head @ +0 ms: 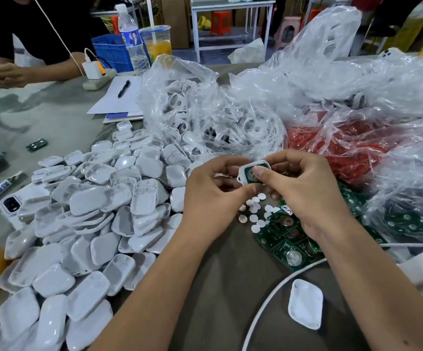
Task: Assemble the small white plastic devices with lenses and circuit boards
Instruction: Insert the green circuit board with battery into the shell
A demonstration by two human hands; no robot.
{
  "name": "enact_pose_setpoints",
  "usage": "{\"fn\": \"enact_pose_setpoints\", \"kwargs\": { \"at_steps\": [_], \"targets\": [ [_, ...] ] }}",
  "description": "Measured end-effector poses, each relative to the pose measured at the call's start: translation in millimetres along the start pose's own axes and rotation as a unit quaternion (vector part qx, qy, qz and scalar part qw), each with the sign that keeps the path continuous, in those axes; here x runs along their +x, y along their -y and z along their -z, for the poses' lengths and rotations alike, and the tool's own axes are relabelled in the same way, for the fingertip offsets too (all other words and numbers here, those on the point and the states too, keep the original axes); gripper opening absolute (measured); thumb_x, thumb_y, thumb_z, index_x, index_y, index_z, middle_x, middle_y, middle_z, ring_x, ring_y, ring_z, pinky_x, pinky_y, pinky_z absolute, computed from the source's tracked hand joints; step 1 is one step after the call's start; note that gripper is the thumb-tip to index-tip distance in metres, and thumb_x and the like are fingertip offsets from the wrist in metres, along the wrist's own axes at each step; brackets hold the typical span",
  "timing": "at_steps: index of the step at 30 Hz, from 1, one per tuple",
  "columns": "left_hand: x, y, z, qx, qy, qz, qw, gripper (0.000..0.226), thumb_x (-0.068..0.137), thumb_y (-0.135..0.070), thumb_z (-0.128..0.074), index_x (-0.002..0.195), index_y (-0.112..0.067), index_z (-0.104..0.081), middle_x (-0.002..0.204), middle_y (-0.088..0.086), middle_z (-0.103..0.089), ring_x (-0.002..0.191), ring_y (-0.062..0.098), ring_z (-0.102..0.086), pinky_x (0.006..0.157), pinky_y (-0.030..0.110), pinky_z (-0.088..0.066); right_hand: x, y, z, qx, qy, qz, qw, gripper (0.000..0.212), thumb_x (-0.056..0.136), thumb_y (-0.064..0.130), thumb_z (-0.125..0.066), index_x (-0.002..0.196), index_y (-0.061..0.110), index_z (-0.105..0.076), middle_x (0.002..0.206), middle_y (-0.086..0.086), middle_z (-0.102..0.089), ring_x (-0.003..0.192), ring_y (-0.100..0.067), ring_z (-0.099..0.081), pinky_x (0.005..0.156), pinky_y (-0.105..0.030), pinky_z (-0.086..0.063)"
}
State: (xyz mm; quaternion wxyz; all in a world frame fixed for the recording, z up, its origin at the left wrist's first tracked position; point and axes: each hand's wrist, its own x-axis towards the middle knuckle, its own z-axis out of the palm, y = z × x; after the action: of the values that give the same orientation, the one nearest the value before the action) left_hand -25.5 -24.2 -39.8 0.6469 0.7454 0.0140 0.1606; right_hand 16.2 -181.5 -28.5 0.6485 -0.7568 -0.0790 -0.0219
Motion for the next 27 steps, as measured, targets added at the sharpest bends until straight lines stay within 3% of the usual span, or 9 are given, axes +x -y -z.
{"fn": "enact_pose_setpoints", "kwargs": {
  "at_steps": [3, 9, 14, 19, 24, 27],
  "targets": [
    [-0.5, 1.6, -3.3, -0.087, -0.013, 0.057, 0.995, 0.025, 0.082, -0.01, -0.084, 0.101, -0.023, -0.079, 0.091, 0.009, -0.075, 0.079, 0.022, -0.073, 0.081, 0.039, -0.061, -1.1, 1.5, -0.5, 0.007, -0.005, 0.0, 1.0, 0.01, 0.082, 0.021, -0.089, 0.086, 0.024, -0.08, 0.077, -0.003, -0.077, 0.063, -0.014, -0.074, 0.053, -0.02, -0.054],
    [0.5, 5.1, -6.2, -0.11, -0.01, 0.059, 0.992, 0.018, 0.084, -0.009, -0.082, 0.1, -0.017, -0.08, 0.083, 0.004, -0.076, 0.079, 0.02, -0.073, 0.083, 0.041, -0.061, -3.0, 4.7, -1.9, 0.01, -0.006, 0.004, 1.0, 0.012, 0.082, 0.016, -0.088, 0.085, 0.026, -0.081, 0.077, -0.002, -0.078, 0.065, -0.014, -0.074, 0.054, -0.021, -0.055],
    [3.2, 5.6, -4.2, -0.126, -0.022, 0.06, 0.99, 0.02, 0.085, -0.002, -0.079, 0.101, -0.016, -0.08, 0.09, 0.015, -0.075, 0.083, 0.028, -0.072, 0.087, 0.052, -0.059, -2.6, 3.9, -1.8, 0.027, 0.01, -0.002, 1.0, 0.011, 0.086, 0.01, -0.083, 0.087, 0.021, -0.08, 0.078, -0.003, -0.078, 0.064, -0.013, -0.072, 0.058, -0.021, -0.055],
    [3.8, 4.6, -4.1, -0.139, -0.027, 0.066, 0.988, 0.021, 0.084, 0.0, -0.079, 0.099, -0.015, -0.08, 0.094, 0.019, -0.075, 0.084, 0.025, -0.071, 0.087, 0.045, -0.059, -1.4, 3.6, -1.1, 0.02, 0.002, -0.001, 1.0, 0.016, 0.088, 0.007, -0.081, 0.083, 0.022, -0.081, 0.074, -0.005, -0.077, 0.063, -0.016, -0.071, 0.058, -0.023, -0.056],
    [3.1, 5.4, -4.6, -0.158, -0.038, 0.103, 0.981, 0.02, 0.084, -0.005, -0.081, 0.102, -0.013, -0.078, 0.08, 0.009, -0.073, 0.068, 0.013, -0.068, 0.072, 0.032, -0.057, -1.7, 3.7, -2.0, 0.028, -0.009, 0.007, 1.0, 0.018, 0.087, 0.006, -0.082, 0.082, 0.023, -0.081, 0.071, -0.007, -0.076, 0.06, -0.016, -0.069, 0.056, -0.023, -0.055],
    [2.9, 6.3, -5.8, -0.144, -0.032, 0.105, 0.984, 0.014, 0.087, -0.009, -0.08, 0.101, -0.012, -0.077, 0.076, 0.007, -0.073, 0.07, 0.017, -0.069, 0.075, 0.035, -0.058, -1.5, 3.8, -2.0, 0.027, -0.014, 0.008, 1.0, 0.02, 0.087, 0.006, -0.082, 0.082, 0.025, -0.08, 0.07, -0.007, -0.075, 0.058, -0.016, -0.068, 0.056, -0.024, -0.055]
  ]
}}
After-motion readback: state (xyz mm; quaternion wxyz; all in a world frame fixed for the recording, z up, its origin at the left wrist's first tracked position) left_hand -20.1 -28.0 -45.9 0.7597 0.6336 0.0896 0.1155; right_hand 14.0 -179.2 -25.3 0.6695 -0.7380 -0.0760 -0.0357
